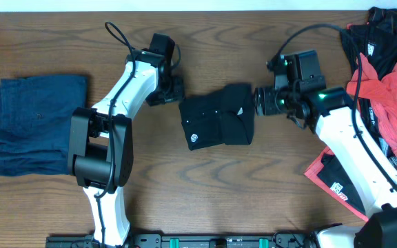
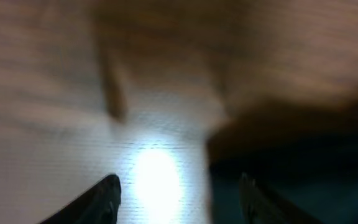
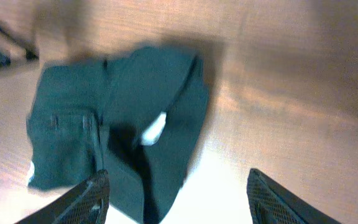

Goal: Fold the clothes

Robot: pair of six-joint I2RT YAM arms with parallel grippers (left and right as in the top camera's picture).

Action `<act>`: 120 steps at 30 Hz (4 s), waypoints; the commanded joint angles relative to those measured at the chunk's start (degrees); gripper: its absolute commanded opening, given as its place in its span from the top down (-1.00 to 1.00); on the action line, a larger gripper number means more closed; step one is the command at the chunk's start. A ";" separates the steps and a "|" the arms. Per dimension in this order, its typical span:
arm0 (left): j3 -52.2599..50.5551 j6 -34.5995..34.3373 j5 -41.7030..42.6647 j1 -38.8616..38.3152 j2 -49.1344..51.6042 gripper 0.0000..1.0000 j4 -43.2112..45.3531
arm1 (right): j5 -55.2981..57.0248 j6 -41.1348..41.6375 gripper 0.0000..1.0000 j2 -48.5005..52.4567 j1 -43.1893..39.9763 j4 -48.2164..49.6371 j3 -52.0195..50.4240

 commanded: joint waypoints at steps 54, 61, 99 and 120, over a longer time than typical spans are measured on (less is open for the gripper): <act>-7.15 0.26 2.45 -5.57 1.90 -0.26 1.46 | -5.97 -2.73 0.98 9.40 -6.19 16.81 -12.48; -7.15 -1.14 2.60 -6.38 1.90 0.09 -5.09 | -0.74 -2.60 0.85 9.40 -6.19 22.43 -12.48; -6.64 14.49 13.33 0.87 -8.76 -0.94 -2.69 | 0.46 -2.40 -0.04 7.54 -6.21 14.23 -12.59; -6.64 18.56 29.51 0.70 7.63 -0.54 1.49 | 0.66 -2.40 -0.06 7.54 -6.25 13.90 -12.59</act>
